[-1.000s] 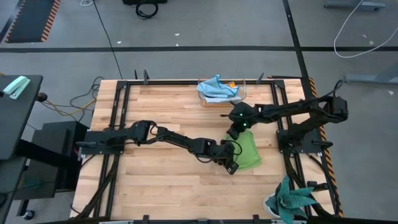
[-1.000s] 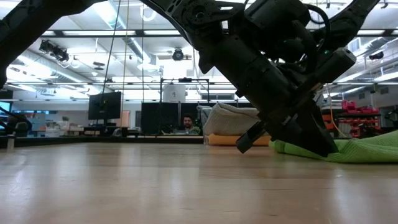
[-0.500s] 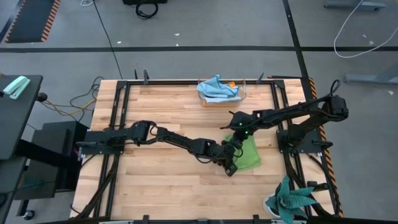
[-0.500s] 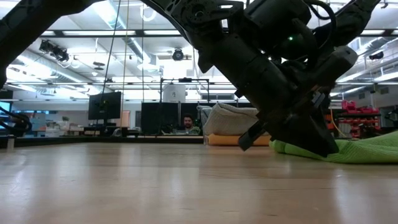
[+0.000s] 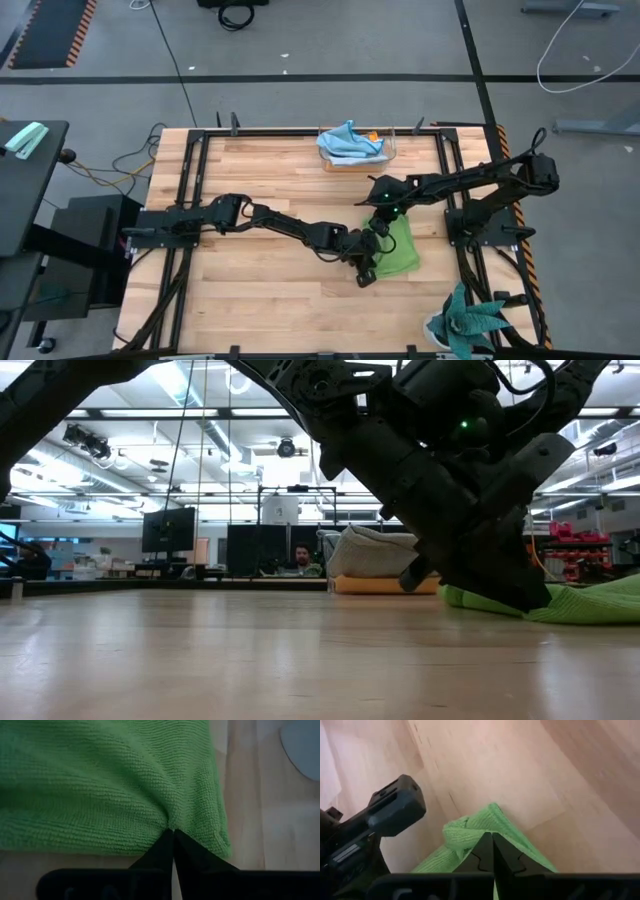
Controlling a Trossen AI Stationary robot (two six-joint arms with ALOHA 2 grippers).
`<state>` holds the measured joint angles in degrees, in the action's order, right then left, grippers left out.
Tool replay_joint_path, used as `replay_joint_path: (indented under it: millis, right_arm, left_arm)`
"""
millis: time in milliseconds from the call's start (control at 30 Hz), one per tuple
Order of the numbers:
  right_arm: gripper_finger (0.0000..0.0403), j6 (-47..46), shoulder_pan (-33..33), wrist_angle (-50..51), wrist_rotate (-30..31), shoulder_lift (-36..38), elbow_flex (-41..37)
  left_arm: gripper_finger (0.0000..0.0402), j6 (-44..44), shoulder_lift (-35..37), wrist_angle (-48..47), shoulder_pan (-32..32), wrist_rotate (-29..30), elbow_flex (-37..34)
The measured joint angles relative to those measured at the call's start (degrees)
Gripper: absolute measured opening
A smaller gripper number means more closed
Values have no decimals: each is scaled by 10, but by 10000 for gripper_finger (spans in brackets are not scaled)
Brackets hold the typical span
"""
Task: Fold microfiber towels
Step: Fold the green microfiber cloth
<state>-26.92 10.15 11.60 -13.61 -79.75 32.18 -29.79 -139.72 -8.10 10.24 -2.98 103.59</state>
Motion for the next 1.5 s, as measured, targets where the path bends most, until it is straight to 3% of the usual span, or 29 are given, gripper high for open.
replay_joint_path:
  millis: [200, 433, 733, 833, 967, 1500]
  right_arm:
    - [0, 17, 0, 11, -11, 0, 0]
    - [0, 27, 0, 31, -11, 0, 0]
    - [0, 26, 32, 15, 5, 0, 0]
    - [0, 17, 48, 3, -16, 3, 0]
    - [0, 14, 13, 33, -52, 20, 0]
    - [0, -19, -66, 40, -36, 20, 0]
  left_arm:
    - [6, 39, 0, -10, -1, -20, 0]
    - [16, 65, 1, -25, -4, -22, 1]
    - [13, 50, 1, -28, 9, -6, 1]
    - [10, 50, 1, -29, 12, -4, 1]
    - [6, 50, 1, -31, 10, -6, 1]
    - [14, 65, 1, -30, 8, 2, 1]
